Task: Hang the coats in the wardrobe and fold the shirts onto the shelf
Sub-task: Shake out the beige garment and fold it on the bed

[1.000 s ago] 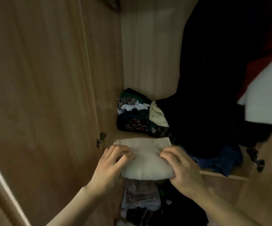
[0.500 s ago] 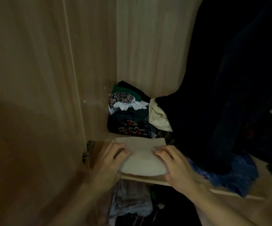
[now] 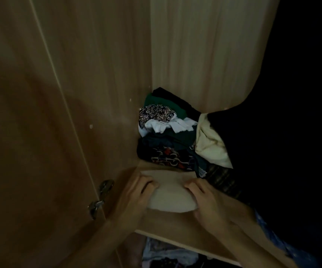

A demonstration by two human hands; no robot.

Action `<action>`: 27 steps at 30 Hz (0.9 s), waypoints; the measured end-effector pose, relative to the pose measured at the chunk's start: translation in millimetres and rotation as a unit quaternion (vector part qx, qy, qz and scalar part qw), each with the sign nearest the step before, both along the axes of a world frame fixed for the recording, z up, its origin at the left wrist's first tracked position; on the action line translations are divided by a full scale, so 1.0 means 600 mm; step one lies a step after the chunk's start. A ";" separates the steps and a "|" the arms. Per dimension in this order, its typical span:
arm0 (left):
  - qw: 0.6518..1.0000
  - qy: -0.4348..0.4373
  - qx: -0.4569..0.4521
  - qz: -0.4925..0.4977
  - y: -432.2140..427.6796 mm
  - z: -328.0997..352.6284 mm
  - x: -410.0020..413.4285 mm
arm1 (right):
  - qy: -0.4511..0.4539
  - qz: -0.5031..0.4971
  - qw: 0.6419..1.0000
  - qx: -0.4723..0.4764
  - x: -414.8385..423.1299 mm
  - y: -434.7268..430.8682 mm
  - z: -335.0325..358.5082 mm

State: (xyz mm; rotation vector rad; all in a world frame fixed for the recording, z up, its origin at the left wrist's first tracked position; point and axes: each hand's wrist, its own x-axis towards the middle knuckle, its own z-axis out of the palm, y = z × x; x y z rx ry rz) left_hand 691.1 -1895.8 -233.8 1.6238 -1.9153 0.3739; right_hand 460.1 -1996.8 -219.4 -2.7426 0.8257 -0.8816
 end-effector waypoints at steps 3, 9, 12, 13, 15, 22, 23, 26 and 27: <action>0.999 -0.014 0.006 0.032 -0.032 -0.032 0.017 | 0.005 -0.006 1.000 0.010 0.027 -0.031 -0.023; 0.984 -0.064 0.159 0.049 -0.004 -0.093 0.018 | 0.173 0.015 0.982 0.079 0.030 -0.029 -0.104; 0.978 -0.034 0.203 0.019 0.022 -0.102 0.032 | 0.184 0.049 0.975 0.116 0.019 -0.030 -0.106; 0.977 -0.039 0.210 0.014 0.027 -0.103 0.037 | 0.182 0.057 0.974 0.123 0.018 -0.031 -0.101; 0.976 -0.038 0.215 0.014 0.029 -0.100 0.041 | 0.173 0.064 0.974 0.131 0.021 -0.033 -0.091; 0.981 -0.043 0.185 0.031 0.021 -0.105 0.028 | 0.143 0.020 0.981 0.130 0.045 -0.011 -0.114; 0.982 -0.041 0.182 0.039 0.017 -0.105 0.030 | 0.144 0.011 0.981 0.127 0.052 -0.013 -0.116; 0.978 -0.060 0.186 0.070 -0.002 -0.098 0.041 | 0.148 -0.009 0.981 0.128 0.083 -0.027 -0.115; 0.975 -0.065 0.194 0.086 -0.011 -0.094 0.047 | 0.151 -0.017 0.980 0.129 0.097 -0.032 -0.114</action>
